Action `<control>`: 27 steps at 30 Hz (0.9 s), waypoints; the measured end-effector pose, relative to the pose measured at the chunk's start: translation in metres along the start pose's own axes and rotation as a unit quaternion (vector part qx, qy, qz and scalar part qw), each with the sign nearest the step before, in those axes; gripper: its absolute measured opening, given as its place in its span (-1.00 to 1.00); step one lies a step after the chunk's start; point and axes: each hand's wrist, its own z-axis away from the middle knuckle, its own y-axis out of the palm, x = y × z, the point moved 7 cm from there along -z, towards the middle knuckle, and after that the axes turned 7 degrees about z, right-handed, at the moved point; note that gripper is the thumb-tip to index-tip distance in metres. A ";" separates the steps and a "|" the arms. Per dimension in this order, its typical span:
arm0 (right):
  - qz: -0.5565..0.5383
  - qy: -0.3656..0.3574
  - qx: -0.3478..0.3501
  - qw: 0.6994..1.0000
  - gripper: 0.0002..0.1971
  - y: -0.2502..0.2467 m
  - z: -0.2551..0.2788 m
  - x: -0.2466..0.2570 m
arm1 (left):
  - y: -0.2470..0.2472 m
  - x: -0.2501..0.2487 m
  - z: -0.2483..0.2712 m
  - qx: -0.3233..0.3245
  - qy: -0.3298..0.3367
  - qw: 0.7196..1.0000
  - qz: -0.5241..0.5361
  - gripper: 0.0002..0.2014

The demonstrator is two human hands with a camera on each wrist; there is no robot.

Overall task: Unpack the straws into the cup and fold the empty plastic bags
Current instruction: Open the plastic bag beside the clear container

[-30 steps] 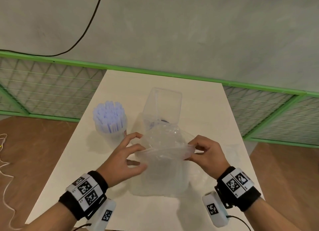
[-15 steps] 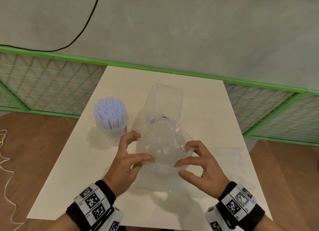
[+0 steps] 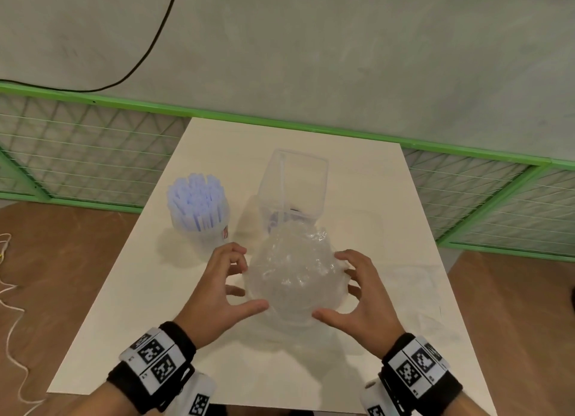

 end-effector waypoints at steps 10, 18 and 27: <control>0.078 0.033 0.125 0.989 0.21 0.017 -0.013 -0.014 | 0.019 0.026 -0.020 0.172 -0.110 0.966 -0.156 0.21; 0.013 0.100 0.192 0.976 0.29 0.041 -0.015 -0.025 | 0.043 0.045 -0.011 0.124 -0.115 0.985 -0.016 0.22; 0.002 0.073 0.037 0.997 -0.05 0.035 -0.027 -0.004 | 0.020 0.036 -0.017 -0.022 -0.064 0.995 0.075 0.02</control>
